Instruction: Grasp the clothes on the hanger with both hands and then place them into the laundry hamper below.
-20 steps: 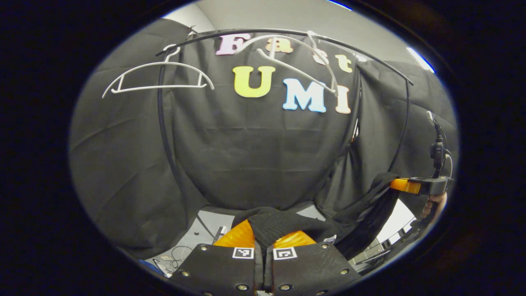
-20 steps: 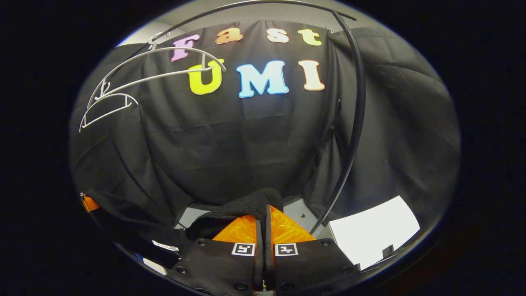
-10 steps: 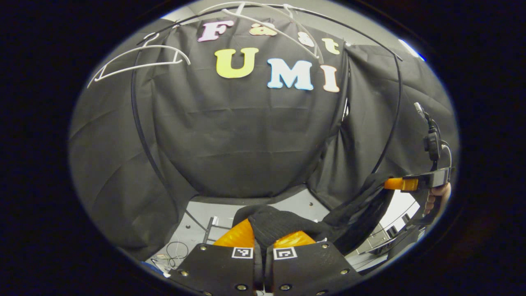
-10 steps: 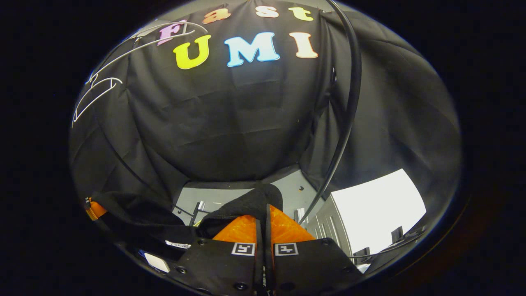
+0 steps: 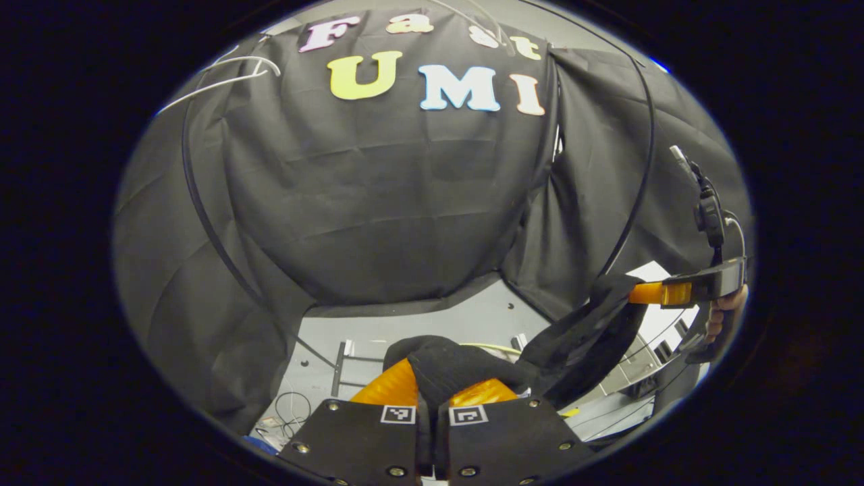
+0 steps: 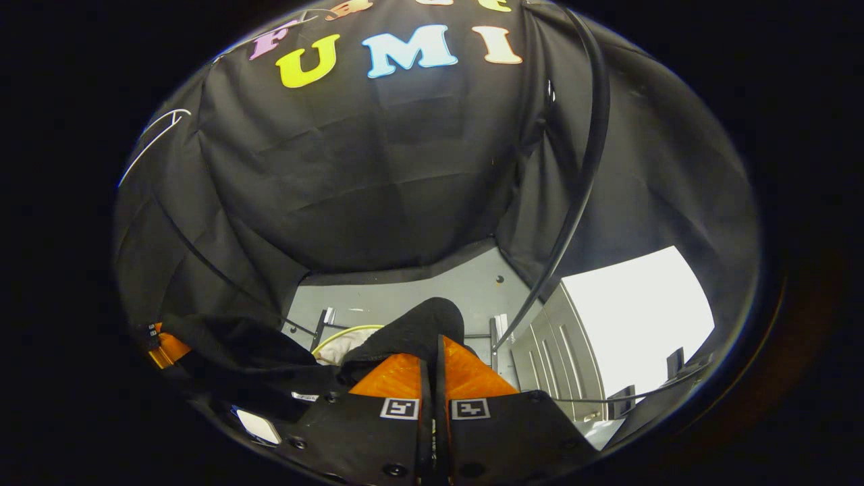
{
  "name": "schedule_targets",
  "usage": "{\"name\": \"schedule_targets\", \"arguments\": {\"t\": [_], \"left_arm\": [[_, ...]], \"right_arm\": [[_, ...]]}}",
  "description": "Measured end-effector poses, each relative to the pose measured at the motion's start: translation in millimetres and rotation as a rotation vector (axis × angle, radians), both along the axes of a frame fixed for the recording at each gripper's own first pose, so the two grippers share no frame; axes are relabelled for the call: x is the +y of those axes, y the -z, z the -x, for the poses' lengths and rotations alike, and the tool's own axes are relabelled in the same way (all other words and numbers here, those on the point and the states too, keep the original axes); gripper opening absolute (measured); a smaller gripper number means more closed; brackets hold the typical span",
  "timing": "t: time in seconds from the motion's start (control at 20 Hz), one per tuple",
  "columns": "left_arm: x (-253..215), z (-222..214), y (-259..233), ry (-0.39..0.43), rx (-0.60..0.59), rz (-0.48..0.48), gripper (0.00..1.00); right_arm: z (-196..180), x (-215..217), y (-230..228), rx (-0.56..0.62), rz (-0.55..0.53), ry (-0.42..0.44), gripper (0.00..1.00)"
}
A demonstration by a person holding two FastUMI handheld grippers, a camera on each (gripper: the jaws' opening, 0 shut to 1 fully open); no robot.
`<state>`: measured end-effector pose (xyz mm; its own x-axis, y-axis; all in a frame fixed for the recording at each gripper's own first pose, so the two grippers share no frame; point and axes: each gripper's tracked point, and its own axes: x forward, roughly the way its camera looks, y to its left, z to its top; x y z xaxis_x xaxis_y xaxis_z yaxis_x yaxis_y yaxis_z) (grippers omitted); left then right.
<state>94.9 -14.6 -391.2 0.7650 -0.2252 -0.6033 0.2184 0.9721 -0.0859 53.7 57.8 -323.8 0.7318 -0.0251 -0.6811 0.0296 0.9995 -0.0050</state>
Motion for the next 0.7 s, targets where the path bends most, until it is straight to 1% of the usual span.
{"name": "schedule_targets", "arguments": {"t": [0.3,0.35,0.4,0.7], "left_arm": [[-0.2,-0.6,18.2,-0.018,0.032,0.017,0.03],[0.3,0.7,18.0,-0.025,0.034,0.02,0.03],[0.2,-0.6,18.4,-0.03,0.035,0.024,0.04],[-0.4,-4.1,24.8,-0.057,0.044,0.045,0.04]], "right_arm": [[2.2,1.6,29.0,0.044,-0.007,0.026,0.04],[0.9,2.7,32.0,0.049,-0.009,0.021,0.0],[1.0,6.7,33.9,0.054,-0.007,0.013,0.04],[16.9,18.9,36.2,0.079,0.016,-0.038,0.05]]}}
